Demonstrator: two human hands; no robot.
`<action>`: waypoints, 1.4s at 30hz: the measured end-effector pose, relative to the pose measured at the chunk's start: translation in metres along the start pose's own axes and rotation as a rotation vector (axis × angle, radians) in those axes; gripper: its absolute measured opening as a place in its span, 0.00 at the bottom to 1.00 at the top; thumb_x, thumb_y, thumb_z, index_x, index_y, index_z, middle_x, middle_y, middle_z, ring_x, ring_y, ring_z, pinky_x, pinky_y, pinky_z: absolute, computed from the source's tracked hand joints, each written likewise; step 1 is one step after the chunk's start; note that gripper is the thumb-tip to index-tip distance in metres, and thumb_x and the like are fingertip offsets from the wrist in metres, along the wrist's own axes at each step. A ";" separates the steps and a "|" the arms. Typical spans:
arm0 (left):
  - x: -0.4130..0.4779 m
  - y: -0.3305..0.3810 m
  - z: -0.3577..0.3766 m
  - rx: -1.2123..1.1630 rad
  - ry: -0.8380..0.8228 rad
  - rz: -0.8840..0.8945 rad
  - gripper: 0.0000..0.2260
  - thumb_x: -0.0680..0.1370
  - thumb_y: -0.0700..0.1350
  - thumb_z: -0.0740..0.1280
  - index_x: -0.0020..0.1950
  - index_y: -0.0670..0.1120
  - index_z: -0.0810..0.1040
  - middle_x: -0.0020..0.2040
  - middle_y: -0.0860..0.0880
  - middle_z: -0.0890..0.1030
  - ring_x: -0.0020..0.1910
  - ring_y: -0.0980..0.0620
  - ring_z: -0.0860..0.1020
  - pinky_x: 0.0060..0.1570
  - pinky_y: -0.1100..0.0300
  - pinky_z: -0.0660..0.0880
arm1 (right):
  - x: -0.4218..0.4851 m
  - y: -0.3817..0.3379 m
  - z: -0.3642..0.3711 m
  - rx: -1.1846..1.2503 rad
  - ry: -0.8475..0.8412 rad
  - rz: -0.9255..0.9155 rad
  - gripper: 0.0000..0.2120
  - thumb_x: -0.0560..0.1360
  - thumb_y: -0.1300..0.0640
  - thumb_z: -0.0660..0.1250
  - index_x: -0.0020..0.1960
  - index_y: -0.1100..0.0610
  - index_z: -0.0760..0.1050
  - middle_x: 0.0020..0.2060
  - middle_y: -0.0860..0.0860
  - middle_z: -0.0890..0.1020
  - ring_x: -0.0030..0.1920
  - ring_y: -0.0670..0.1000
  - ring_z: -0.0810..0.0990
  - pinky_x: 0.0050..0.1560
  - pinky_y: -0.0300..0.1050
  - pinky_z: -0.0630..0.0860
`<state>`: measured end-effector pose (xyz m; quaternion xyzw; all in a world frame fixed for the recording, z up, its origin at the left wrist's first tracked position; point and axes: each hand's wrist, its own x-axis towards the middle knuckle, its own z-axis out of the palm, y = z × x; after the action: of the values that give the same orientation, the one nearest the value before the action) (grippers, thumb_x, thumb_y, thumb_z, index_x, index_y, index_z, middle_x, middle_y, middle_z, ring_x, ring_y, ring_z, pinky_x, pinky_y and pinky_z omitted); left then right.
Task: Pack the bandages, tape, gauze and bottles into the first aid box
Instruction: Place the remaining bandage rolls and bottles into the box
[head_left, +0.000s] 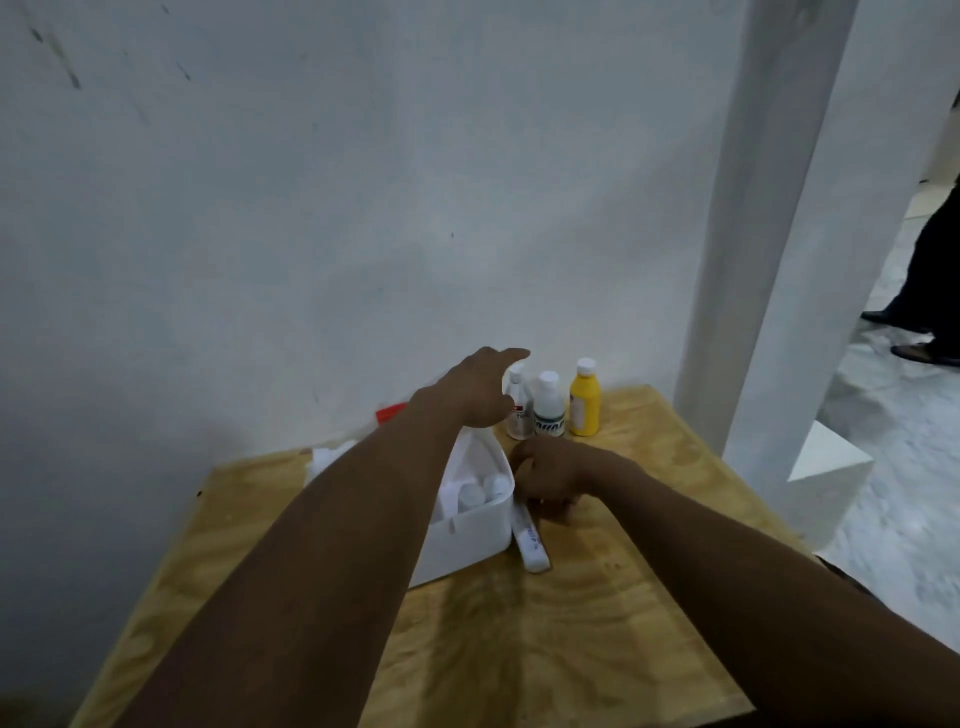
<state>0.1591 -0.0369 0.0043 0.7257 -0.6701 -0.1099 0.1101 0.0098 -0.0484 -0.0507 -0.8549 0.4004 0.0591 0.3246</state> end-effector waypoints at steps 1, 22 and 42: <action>0.006 -0.002 0.004 0.011 -0.013 0.006 0.33 0.80 0.43 0.69 0.83 0.54 0.60 0.80 0.45 0.66 0.78 0.44 0.66 0.74 0.52 0.64 | 0.003 0.000 0.000 0.009 -0.024 -0.009 0.17 0.75 0.56 0.65 0.63 0.57 0.75 0.44 0.54 0.84 0.32 0.50 0.80 0.34 0.46 0.81; -0.012 -0.006 -0.071 -0.118 0.423 0.017 0.09 0.78 0.46 0.72 0.57 0.47 0.81 0.55 0.43 0.82 0.51 0.44 0.81 0.51 0.55 0.76 | -0.025 -0.018 -0.082 0.127 0.345 -0.083 0.16 0.71 0.59 0.74 0.57 0.58 0.75 0.50 0.58 0.81 0.44 0.58 0.85 0.39 0.52 0.84; -0.102 -0.021 -0.047 -0.171 0.043 -0.137 0.10 0.76 0.38 0.76 0.57 0.43 0.83 0.50 0.42 0.85 0.42 0.47 0.88 0.47 0.51 0.86 | -0.056 -0.084 -0.019 -0.253 0.306 -0.368 0.14 0.72 0.58 0.74 0.57 0.56 0.83 0.54 0.54 0.84 0.51 0.52 0.80 0.53 0.45 0.77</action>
<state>0.1852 0.0672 0.0437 0.7599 -0.6046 -0.1584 0.1784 0.0298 0.0158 0.0275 -0.9460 0.2723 -0.0813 0.1559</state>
